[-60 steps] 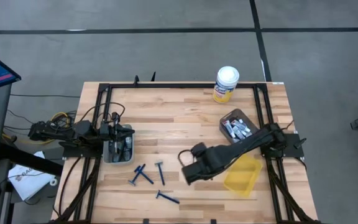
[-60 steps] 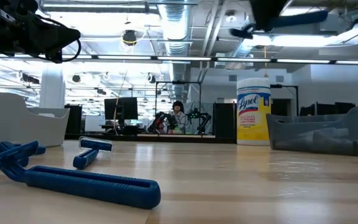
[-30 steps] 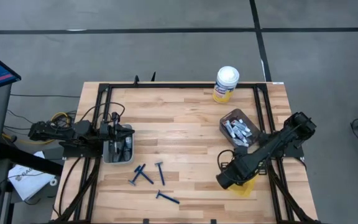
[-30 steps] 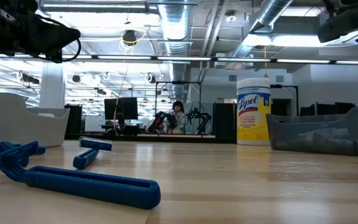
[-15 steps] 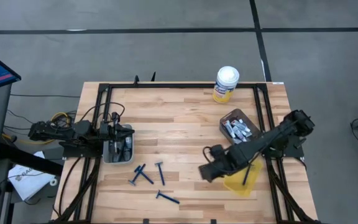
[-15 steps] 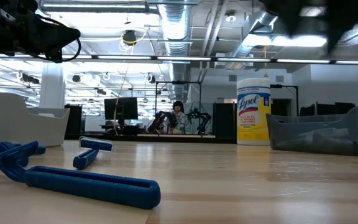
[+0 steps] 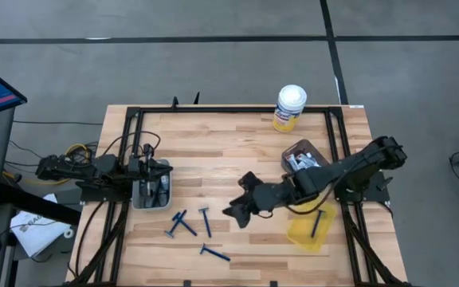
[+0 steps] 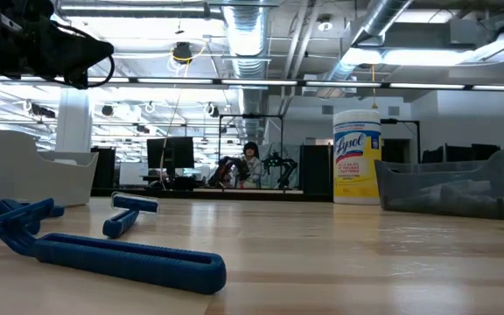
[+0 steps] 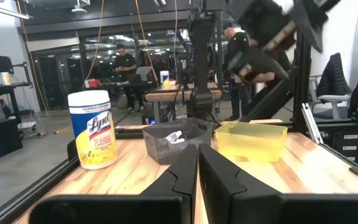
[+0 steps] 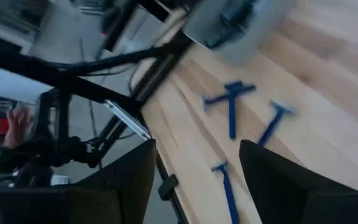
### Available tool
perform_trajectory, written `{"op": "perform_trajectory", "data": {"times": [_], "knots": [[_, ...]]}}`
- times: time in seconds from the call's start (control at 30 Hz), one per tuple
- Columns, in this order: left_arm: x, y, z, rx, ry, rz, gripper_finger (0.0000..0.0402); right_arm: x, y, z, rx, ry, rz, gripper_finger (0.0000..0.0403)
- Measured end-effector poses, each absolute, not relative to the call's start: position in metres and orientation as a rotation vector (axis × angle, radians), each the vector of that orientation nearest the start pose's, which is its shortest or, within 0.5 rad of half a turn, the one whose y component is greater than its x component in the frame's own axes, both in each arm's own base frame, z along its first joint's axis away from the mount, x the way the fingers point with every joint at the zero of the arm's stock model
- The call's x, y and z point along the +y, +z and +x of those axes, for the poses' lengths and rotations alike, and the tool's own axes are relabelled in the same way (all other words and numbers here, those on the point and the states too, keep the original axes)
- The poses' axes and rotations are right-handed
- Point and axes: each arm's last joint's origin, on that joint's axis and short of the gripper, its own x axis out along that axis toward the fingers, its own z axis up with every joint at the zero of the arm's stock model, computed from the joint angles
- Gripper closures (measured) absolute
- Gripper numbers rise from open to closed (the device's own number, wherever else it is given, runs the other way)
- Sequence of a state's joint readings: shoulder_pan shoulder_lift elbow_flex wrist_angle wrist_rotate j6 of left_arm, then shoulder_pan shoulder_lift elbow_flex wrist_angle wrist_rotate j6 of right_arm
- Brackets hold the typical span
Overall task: Pick & Place Travel size toiletries
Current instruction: Put the blue razor into the yellow bin
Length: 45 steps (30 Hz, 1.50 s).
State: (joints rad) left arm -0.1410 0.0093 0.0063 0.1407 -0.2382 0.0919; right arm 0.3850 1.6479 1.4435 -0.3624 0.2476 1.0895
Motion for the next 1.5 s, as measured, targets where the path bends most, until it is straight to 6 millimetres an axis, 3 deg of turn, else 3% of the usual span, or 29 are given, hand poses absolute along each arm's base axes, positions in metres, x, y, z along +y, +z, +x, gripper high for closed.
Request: {"op": "perform_trajectory", "data": {"times": [0.4,0.6,0.67,0.97,1.13,1.3,1.5], "knots": [[-0.007,0.174,0.101,-0.076,0.101,0.076,0.039,0.118,0.381,0.319,0.346,-0.027,0.693,0.0191],[-0.008,0.174,0.103,-0.067,0.1,0.075,0.039,0.121,0.405,0.296,0.27,0.064,0.587,0.0196],[-0.008,0.177,0.104,-0.099,0.097,-0.002,0.039,0.122,0.416,0.286,0.23,0.101,0.534,0.0197],[-0.008,0.204,0.104,-0.396,-0.022,-0.662,0.039,0.118,0.447,0.243,0.128,0.196,0.357,0.0198],[-0.006,0.21,0.104,-0.485,0.006,-0.781,0.039,0.113,0.452,0.235,0.117,0.199,0.293,0.0198],[-0.002,0.22,0.103,-0.623,0.033,-1.078,0.039,0.112,0.454,0.232,0.098,0.206,0.199,0.0198],[-0.008,0.278,0.112,-0.627,-0.136,-1.0,0.039,0.105,0.464,0.216,0.043,0.218,0.11,0.0198]]}}
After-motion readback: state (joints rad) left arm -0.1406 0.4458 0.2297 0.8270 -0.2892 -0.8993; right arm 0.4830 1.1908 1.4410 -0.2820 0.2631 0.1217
